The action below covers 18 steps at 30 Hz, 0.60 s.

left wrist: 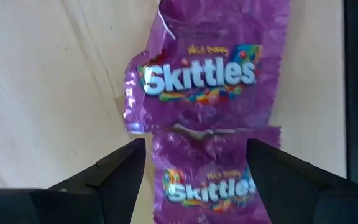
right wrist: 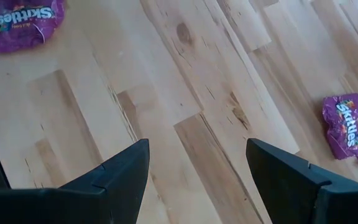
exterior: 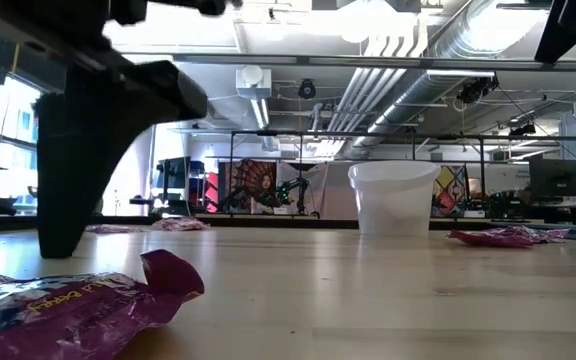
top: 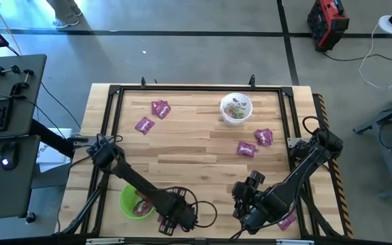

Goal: Sort candy by brand, put in halloween buckets
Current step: Put the purple candy into the green bucket

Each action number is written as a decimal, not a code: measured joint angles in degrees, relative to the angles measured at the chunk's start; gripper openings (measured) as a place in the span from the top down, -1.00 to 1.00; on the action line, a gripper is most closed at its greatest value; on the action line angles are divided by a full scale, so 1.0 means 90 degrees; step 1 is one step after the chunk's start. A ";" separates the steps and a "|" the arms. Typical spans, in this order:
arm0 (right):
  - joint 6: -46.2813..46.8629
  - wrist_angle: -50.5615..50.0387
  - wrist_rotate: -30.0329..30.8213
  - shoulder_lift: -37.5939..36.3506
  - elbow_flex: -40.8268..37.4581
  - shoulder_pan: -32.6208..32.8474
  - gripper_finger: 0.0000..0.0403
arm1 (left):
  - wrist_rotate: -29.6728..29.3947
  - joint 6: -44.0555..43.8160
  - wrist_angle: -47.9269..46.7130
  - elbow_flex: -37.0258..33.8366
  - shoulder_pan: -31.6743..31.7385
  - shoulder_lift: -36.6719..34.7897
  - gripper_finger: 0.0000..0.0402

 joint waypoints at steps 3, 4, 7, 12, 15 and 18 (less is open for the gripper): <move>-0.0028 0.0003 0.0000 0.0000 0.0000 0.0000 -0.31 | -0.0031 -0.0108 0.0012 0.0000 0.0000 0.0100 -0.33; -0.0029 -0.0001 0.0004 0.0000 0.0000 0.0000 -0.31 | -0.0010 -0.0159 0.0011 0.0000 0.0000 0.0132 -0.33; -0.0055 0.0001 0.0006 0.0000 0.0000 0.0000 -0.31 | 0.0010 -0.0267 -0.0004 0.0007 0.0000 0.0242 -0.26; -0.0060 0.0001 0.0009 0.0000 0.0000 0.0007 -0.31 | -0.0125 -0.0549 -0.0039 0.0024 0.0000 0.0296 -0.09; -0.0072 -0.0001 0.0009 0.0000 0.0000 0.0007 -0.31 | -0.0205 -0.0628 -0.0054 0.0012 0.0017 0.0278 0.08; -0.0078 -0.0001 0.0022 0.0000 0.0000 0.0005 -0.31 | -0.0184 -0.0613 -0.0151 0.0037 0.0061 0.0243 0.38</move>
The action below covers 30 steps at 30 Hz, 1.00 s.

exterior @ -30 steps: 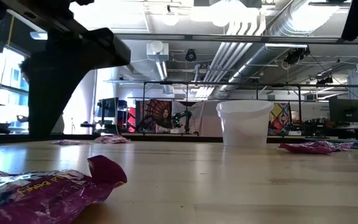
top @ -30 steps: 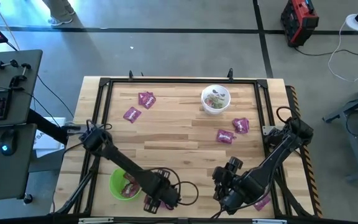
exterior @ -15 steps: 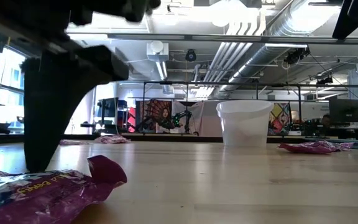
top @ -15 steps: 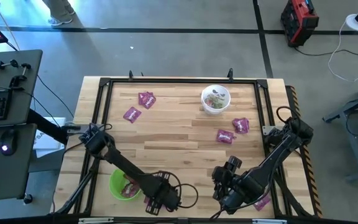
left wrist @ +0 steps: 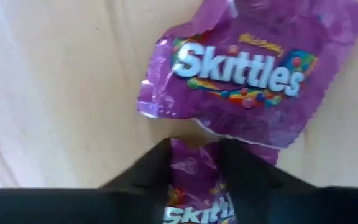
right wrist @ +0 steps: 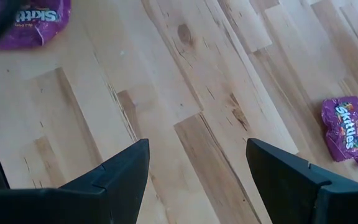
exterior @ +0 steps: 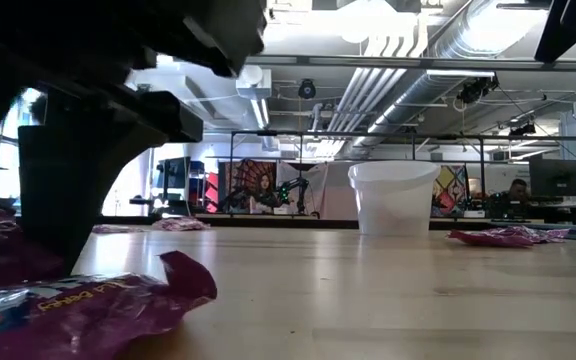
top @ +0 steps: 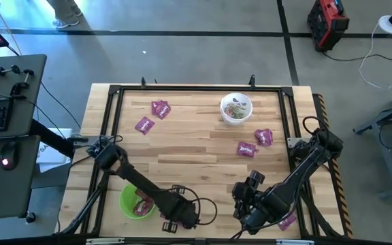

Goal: Sort candy by brand, put in halloween buckets
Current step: Put the purple candy into the green bucket

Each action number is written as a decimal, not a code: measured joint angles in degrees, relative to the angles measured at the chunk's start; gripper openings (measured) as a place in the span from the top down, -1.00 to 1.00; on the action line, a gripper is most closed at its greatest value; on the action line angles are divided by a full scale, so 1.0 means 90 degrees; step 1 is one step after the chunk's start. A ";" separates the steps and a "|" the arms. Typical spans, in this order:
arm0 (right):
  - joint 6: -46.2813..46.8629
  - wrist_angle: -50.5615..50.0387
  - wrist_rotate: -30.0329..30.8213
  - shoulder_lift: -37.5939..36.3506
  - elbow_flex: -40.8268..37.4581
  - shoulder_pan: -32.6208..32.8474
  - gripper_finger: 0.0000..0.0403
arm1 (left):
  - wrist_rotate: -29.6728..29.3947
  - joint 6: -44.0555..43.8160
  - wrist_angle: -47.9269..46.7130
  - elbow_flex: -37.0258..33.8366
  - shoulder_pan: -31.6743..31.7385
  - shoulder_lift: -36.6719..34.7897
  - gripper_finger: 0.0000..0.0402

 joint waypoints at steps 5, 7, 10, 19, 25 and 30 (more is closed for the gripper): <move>-0.0047 -0.0002 0.0023 0.0000 0.0000 0.0000 -0.31 | 0.0068 0.0202 -0.0166 0.0246 0.0112 -0.0220 0.93; -0.0048 -0.0002 0.0047 0.0000 0.0000 0.0000 -0.31 | 0.0017 0.0275 -0.0190 0.0332 0.0207 -0.0455 0.91; -0.0048 0.0000 0.0046 0.0000 0.0000 0.0000 -0.31 | -0.0339 0.0275 -0.0334 0.0353 0.0372 -0.0867 0.90; -0.0094 0.0060 0.0099 0.0000 0.0005 -0.0005 -0.31 | -0.1607 -0.0889 -0.0664 0.0224 0.0418 -0.2859 0.97; -0.0045 0.0136 0.0104 0.0000 0.0005 -0.0046 -0.31 | -0.2186 -0.2619 -0.1870 -0.0342 -0.0468 -0.3586 0.99; -0.0046 0.0134 0.0106 0.0000 0.0005 -0.0046 -0.31 | -0.1646 -0.3984 -0.1895 -0.1337 -0.1272 -0.3755 0.99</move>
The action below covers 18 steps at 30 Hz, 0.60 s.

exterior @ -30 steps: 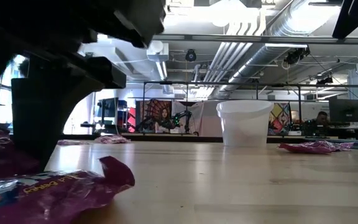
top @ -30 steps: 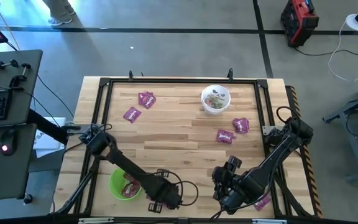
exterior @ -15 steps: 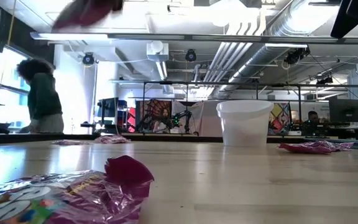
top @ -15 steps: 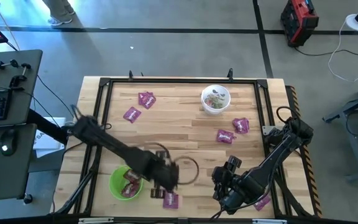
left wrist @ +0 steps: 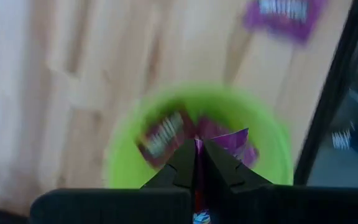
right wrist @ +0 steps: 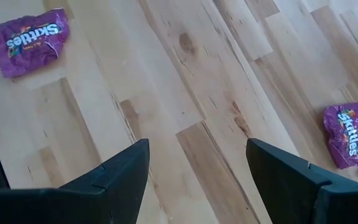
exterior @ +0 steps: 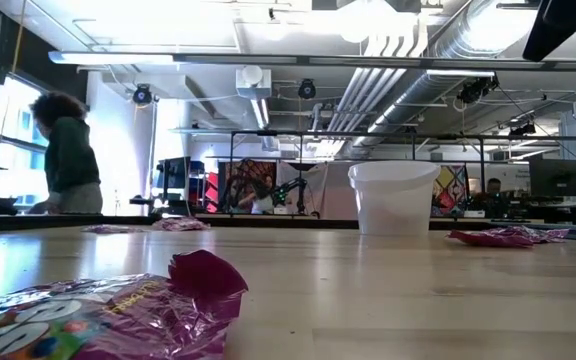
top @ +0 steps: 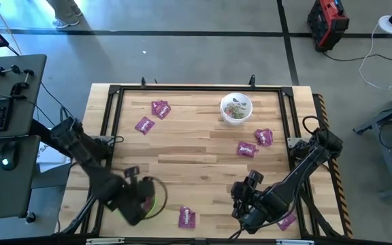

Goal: Sort candy by brand, put in halloween buckets
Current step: Put the purple candy into the green bucket

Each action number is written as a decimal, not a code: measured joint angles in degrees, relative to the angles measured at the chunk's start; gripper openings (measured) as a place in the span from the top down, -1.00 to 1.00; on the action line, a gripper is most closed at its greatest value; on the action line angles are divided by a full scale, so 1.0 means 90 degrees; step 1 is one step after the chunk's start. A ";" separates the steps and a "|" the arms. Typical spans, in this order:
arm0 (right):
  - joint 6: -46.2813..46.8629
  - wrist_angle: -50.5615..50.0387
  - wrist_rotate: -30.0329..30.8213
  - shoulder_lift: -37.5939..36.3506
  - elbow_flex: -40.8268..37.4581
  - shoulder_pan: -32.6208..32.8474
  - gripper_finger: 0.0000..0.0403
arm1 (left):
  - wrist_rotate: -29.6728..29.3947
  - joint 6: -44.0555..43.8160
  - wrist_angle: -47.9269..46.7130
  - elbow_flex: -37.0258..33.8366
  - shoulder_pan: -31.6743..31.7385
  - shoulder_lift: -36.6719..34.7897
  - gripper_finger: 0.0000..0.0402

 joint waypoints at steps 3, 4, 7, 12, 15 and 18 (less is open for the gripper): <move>0.0001 0.0002 0.0000 0.0000 0.0000 0.0000 -0.31 | 0.0320 -0.0270 0.0184 -0.0435 -0.0311 0.0010 0.99; 0.0000 0.0004 0.0000 0.0000 0.0000 0.0000 -0.31 | 0.0335 -0.0378 0.0228 -0.0528 -0.0348 0.0010 0.97; 0.0000 0.0034 -0.0001 0.0001 0.0000 0.0000 -0.31 | 0.0268 -0.0593 0.0215 -0.0616 -0.0365 0.0010 0.89; 0.0001 0.0058 -0.0002 0.0002 0.0000 0.0000 -0.31 | 0.0343 -0.0510 0.0264 -0.0616 -0.0246 0.0005 0.64; 0.0001 0.0058 -0.0007 0.0002 0.0000 0.0000 -0.31 | 0.0438 -0.0461 0.0331 -0.0616 -0.0151 0.0005 0.45; 0.0001 0.0058 -0.0007 0.0002 0.0000 0.0000 -0.31 | 0.0482 -0.0344 0.0385 -0.0571 -0.0065 -0.0039 0.26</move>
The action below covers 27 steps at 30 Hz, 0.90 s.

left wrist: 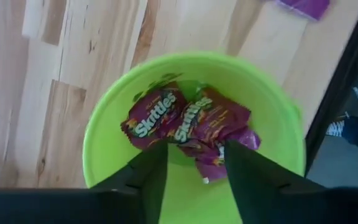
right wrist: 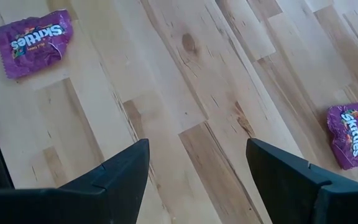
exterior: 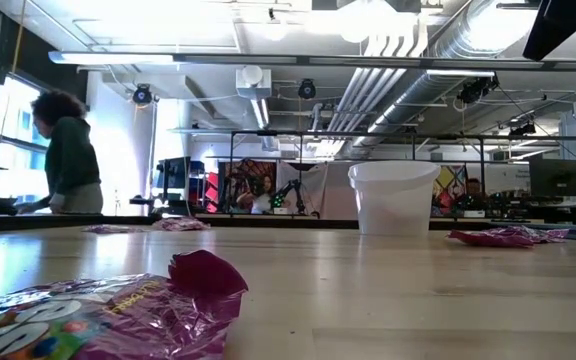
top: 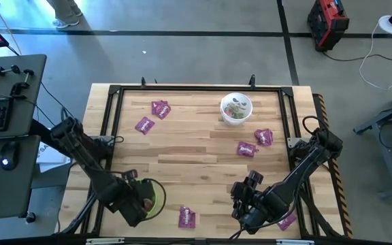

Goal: Sort candy by brand, put in halloween buckets
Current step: Put the purple candy into the green bucket

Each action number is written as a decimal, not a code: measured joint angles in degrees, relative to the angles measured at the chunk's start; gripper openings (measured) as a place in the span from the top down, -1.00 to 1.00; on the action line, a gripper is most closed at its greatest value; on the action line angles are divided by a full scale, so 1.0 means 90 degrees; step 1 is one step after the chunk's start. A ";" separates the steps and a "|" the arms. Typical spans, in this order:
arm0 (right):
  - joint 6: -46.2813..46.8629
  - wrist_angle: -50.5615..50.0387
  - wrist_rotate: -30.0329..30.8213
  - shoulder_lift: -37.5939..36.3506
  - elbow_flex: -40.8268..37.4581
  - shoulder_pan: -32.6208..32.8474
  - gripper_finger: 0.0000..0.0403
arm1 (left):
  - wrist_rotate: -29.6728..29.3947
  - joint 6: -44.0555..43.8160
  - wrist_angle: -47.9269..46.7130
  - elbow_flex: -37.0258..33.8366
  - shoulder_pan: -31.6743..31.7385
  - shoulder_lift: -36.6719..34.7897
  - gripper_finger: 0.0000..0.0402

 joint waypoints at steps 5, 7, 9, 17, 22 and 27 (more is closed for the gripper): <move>-0.0004 -0.0003 -0.0021 0.0000 0.0000 0.0000 -0.31 | -0.0002 0.0700 0.0056 0.0691 0.0274 -0.0126 0.04; -0.0079 -0.0005 -0.0091 0.0000 0.0000 0.0000 -0.31 | 0.0002 0.1353 0.0344 0.1062 0.0396 -0.0141 -0.01; -0.0167 -0.0014 -0.0122 0.0000 0.0000 0.0000 -0.31 | 0.0009 0.2304 0.0837 0.1303 0.0483 -0.0130 -0.04; -0.0204 -0.0024 -0.0151 0.0000 0.0000 0.0000 -0.31 | 0.0366 0.5098 0.2130 0.1370 0.1125 0.0989 -0.05; -0.0292 -0.0047 -0.0151 0.0000 0.0000 0.0000 -0.31 | 0.0583 0.6467 0.3826 0.1368 0.1393 0.2135 -0.05; -0.0363 -0.0042 -0.0158 0.0000 0.0000 0.0000 -0.31 | 0.1148 0.6150 0.4433 0.1366 0.1704 0.2855 -0.05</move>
